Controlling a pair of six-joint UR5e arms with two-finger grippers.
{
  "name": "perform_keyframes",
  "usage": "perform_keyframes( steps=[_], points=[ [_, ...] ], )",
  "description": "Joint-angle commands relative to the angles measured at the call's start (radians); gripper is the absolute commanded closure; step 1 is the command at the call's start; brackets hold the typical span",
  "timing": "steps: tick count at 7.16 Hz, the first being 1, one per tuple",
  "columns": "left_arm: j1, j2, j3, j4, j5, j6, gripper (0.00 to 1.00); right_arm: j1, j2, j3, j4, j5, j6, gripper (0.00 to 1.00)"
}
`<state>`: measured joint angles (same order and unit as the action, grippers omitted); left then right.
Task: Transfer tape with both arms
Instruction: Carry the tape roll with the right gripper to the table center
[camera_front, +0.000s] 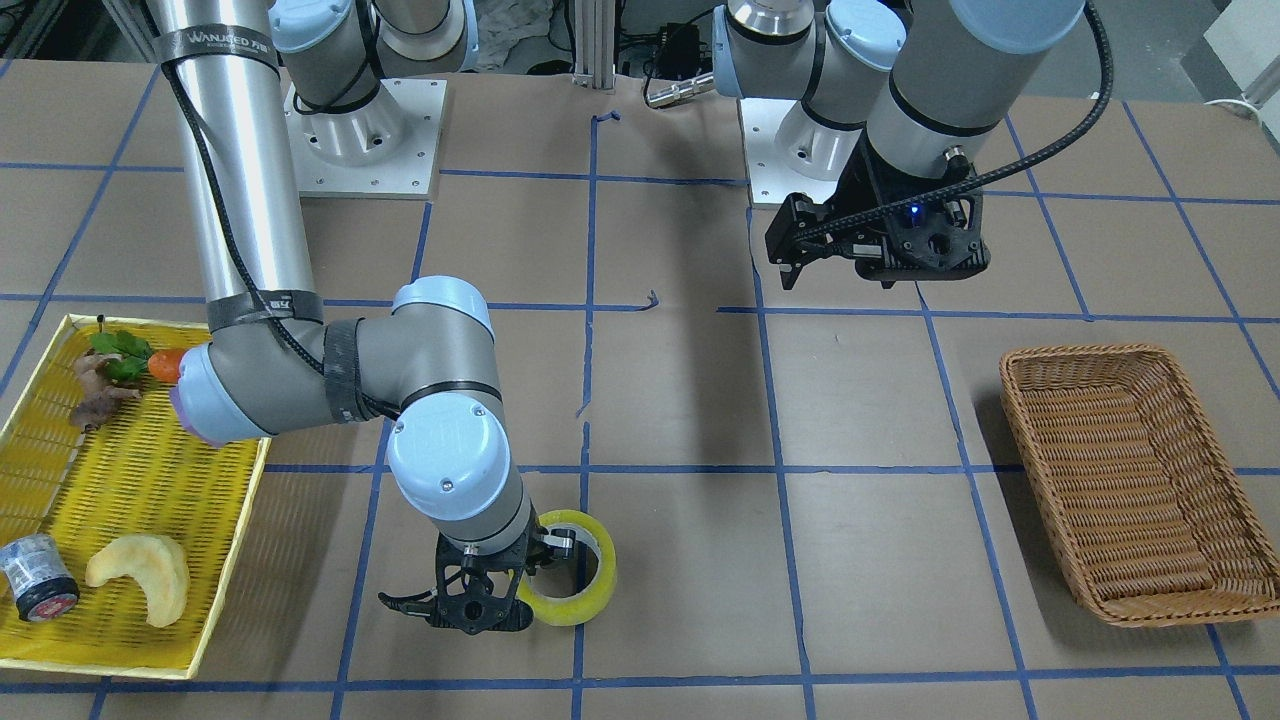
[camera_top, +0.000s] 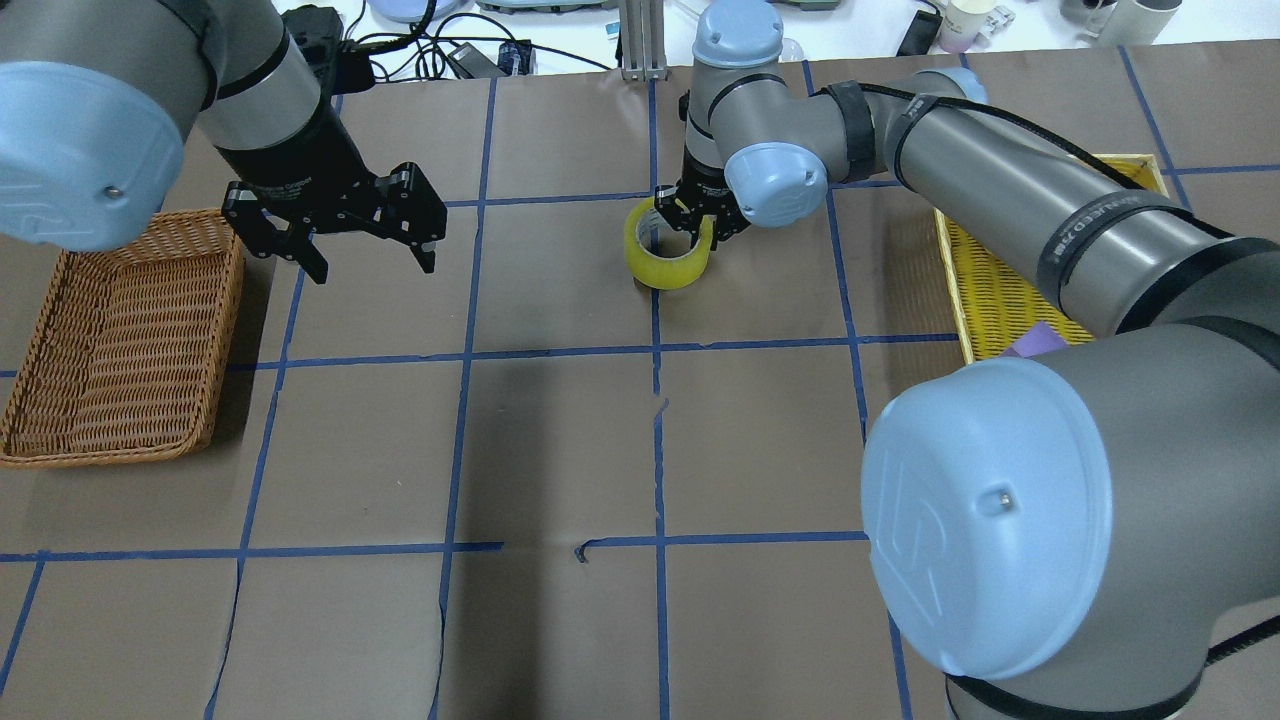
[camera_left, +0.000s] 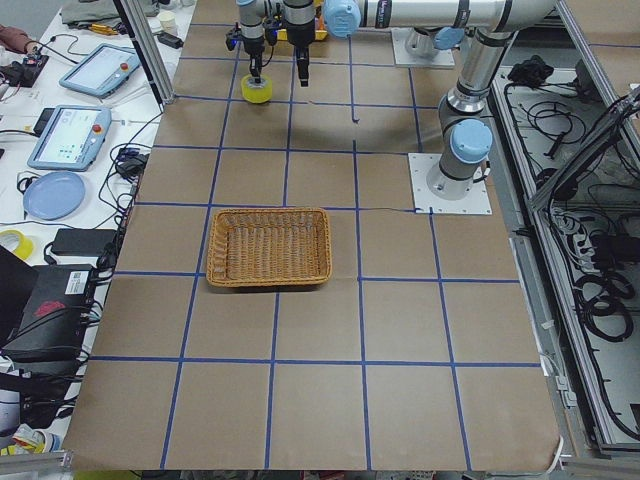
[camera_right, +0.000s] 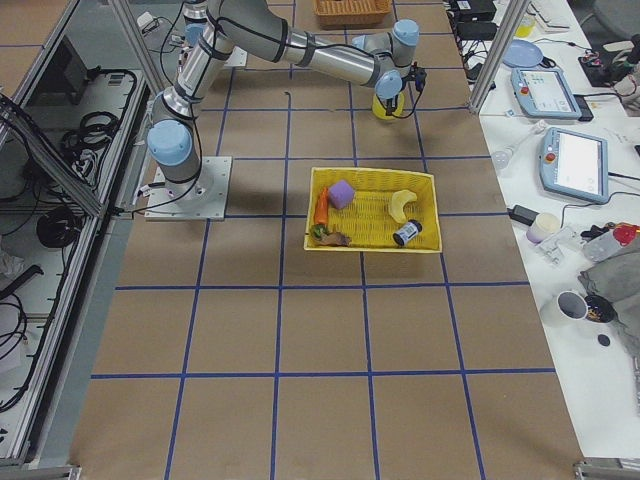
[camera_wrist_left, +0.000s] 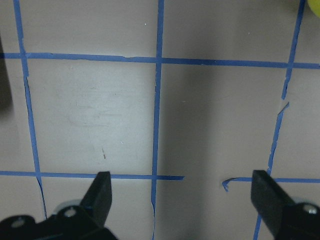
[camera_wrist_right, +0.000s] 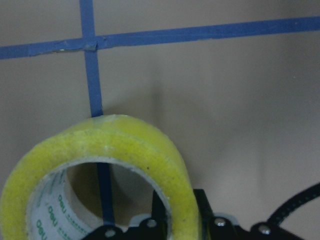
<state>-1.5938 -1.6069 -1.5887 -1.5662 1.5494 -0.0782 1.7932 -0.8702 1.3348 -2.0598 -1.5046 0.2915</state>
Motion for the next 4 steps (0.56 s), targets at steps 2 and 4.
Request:
perform_keyframes(
  steps=[2, 4],
  points=[
    [0.002, -0.001, 0.001, 0.000, 0.000, 0.000, 0.00, 0.009, -0.006, -0.006, 0.006, 0.003, 0.009, 0.00],
    [0.000, 0.001, 0.001, 0.003, 0.000, 0.000, 0.00, 0.006, -0.128, -0.014, 0.105, -0.009, -0.012, 0.00]
  ],
)
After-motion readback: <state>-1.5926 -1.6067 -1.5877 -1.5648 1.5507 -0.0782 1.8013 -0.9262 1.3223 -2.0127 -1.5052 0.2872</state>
